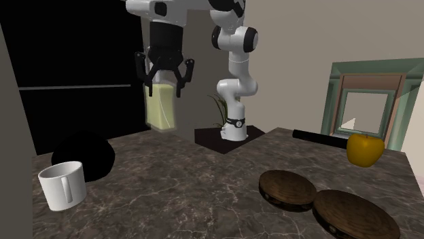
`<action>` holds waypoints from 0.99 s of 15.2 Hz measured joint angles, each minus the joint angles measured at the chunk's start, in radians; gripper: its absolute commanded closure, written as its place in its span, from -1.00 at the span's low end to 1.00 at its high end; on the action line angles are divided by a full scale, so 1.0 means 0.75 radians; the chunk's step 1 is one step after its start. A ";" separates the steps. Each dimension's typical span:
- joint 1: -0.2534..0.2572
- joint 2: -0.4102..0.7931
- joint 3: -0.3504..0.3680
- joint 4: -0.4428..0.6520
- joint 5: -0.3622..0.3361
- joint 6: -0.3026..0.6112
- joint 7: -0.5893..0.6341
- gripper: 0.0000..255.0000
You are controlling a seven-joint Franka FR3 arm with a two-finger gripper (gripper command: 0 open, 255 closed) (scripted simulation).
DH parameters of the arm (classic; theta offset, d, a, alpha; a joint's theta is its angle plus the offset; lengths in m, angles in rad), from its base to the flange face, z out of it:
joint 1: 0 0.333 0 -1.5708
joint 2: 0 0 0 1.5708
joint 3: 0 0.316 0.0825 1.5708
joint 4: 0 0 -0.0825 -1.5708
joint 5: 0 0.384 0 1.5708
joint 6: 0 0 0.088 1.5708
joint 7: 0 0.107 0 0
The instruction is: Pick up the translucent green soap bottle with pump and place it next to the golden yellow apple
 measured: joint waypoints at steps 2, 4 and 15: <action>0.041 -0.056 0.003 -0.066 -0.017 0.007 0.035 1.00; 0.101 -0.144 0.009 -0.179 -0.046 0.027 0.090 1.00; 0.346 -0.510 0.098 -0.574 -0.158 0.033 0.406 1.00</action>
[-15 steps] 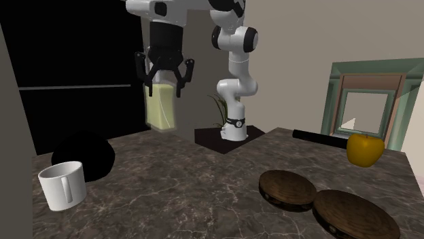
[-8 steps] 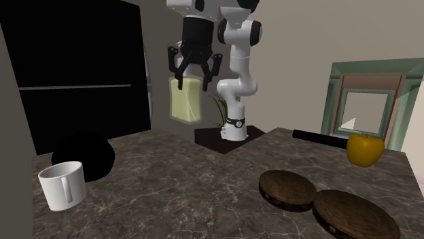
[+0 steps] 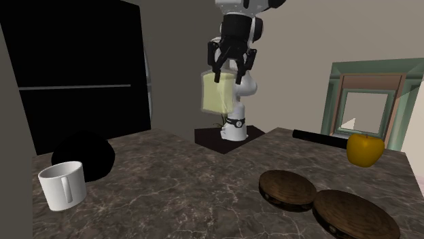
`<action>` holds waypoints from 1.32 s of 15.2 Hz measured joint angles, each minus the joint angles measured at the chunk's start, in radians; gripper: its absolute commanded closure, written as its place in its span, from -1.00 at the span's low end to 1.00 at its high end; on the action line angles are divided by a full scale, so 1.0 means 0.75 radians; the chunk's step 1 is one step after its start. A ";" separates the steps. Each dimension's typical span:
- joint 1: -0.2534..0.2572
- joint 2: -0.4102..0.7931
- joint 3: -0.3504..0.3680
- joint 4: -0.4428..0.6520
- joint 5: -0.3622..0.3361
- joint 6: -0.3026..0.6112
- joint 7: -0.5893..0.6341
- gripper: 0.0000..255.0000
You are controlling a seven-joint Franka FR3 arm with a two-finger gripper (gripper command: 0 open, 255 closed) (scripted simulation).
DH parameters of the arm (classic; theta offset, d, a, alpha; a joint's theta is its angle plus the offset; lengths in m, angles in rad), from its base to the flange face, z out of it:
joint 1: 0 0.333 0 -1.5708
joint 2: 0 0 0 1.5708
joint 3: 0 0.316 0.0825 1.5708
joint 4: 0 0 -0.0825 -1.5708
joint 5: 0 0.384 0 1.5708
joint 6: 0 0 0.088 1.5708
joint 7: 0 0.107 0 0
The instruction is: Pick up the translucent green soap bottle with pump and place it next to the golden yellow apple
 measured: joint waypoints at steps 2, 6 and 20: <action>0.033 -0.036 0.024 -0.017 -0.007 -0.025 0.055 1.00; 0.105 -0.122 0.081 -0.088 -0.019 -0.054 0.181 1.00; 0.323 -0.215 0.304 -0.078 0.027 -0.203 0.609 1.00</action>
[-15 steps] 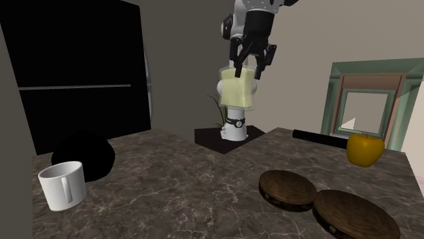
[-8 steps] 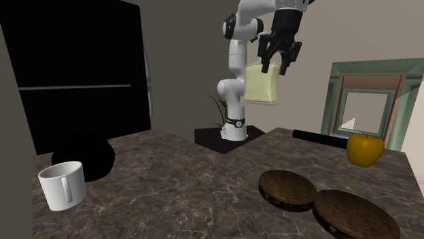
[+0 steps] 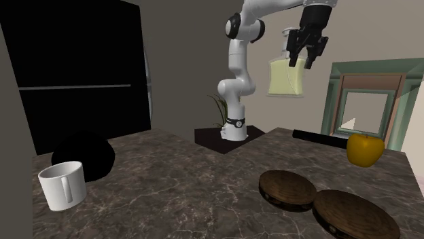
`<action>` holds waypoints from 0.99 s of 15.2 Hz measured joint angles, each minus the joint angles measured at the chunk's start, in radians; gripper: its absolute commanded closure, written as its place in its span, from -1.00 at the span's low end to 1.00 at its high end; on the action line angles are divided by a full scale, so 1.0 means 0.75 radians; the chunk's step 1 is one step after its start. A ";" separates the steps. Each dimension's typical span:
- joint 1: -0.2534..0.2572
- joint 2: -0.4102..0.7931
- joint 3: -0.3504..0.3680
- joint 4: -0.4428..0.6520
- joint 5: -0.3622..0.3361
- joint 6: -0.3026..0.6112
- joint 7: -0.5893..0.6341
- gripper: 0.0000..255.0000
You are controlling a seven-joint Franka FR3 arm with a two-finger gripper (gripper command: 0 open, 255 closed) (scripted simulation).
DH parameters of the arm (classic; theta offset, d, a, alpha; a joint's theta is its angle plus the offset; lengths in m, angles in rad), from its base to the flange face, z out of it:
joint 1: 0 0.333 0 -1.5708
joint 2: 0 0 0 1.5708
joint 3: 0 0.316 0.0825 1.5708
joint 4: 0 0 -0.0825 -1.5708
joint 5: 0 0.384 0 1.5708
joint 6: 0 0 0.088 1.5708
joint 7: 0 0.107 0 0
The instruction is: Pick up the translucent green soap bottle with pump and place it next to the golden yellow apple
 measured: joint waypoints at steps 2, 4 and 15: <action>0.032 0.007 0.034 0.025 0.012 -0.024 0.065 1.00; 0.061 0.013 0.064 0.045 0.022 -0.042 0.123 1.00; 0.243 0.202 0.234 0.373 0.065 -0.200 0.471 1.00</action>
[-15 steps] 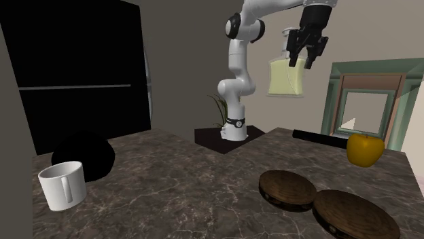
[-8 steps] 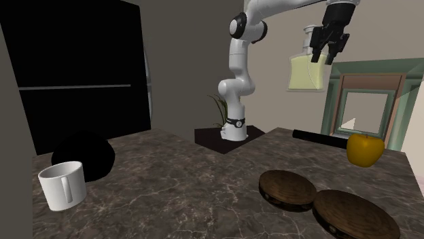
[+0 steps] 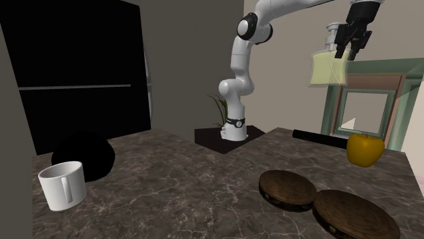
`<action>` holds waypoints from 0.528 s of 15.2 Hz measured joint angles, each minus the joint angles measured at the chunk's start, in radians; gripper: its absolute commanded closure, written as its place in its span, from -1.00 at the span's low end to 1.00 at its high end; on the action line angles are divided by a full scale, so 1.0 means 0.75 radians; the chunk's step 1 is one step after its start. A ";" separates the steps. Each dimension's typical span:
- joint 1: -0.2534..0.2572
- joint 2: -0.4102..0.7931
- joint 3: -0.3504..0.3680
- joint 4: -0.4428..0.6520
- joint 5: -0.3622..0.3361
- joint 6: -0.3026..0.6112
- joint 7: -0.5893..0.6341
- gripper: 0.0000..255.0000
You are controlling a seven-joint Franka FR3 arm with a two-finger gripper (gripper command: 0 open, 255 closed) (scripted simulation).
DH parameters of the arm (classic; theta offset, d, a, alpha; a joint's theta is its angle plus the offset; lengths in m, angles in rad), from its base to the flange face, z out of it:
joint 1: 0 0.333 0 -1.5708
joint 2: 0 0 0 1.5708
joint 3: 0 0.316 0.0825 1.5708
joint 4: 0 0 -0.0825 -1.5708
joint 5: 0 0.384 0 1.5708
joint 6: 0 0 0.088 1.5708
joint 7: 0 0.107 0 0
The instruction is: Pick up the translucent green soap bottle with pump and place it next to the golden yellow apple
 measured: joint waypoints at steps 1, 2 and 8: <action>0.007 0.003 0.005 -0.001 0.001 0.004 0.012 1.00; 0.009 0.005 0.007 -0.010 0.002 0.015 0.018 1.00; 0.010 -0.019 0.009 -0.147 0.006 0.126 0.026 1.00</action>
